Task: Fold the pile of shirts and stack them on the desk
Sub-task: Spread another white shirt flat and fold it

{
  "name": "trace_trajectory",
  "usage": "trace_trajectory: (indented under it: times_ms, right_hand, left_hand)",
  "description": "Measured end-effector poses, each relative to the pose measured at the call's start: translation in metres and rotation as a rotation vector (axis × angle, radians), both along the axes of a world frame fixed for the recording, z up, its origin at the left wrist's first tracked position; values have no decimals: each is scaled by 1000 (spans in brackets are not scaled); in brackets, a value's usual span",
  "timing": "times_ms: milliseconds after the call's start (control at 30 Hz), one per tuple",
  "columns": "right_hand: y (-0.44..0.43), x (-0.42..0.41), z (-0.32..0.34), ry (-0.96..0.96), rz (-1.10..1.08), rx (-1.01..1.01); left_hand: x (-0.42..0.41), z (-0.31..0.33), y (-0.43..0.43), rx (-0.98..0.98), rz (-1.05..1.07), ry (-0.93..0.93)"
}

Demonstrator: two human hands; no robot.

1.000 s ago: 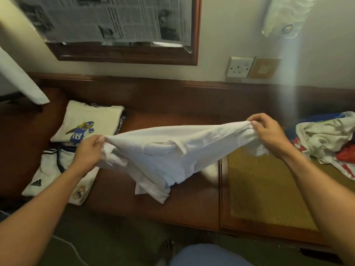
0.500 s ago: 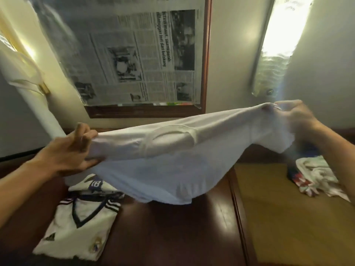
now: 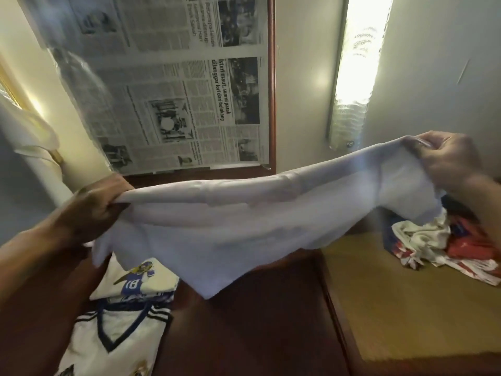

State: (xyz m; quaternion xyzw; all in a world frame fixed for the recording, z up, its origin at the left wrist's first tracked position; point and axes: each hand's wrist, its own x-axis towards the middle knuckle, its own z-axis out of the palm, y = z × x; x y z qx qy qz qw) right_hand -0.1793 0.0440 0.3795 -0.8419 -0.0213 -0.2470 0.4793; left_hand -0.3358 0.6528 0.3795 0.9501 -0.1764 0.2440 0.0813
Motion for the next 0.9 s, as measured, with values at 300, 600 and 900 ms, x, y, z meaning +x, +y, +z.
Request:
trace_trajectory:
  times_ms: [300,600,900]
  right_hand:
    - [-51,-63,36,30,95,-100]
    - [-118,-148,28,21,101,-99]
    - [-188,-234,30,-41,91,-161]
  left_hand:
    - [-28,16,-28,-304,348,-48]
    - [-100,-5,-104,-431,475,-67]
    - [-221,22,-171,-295,421,-143]
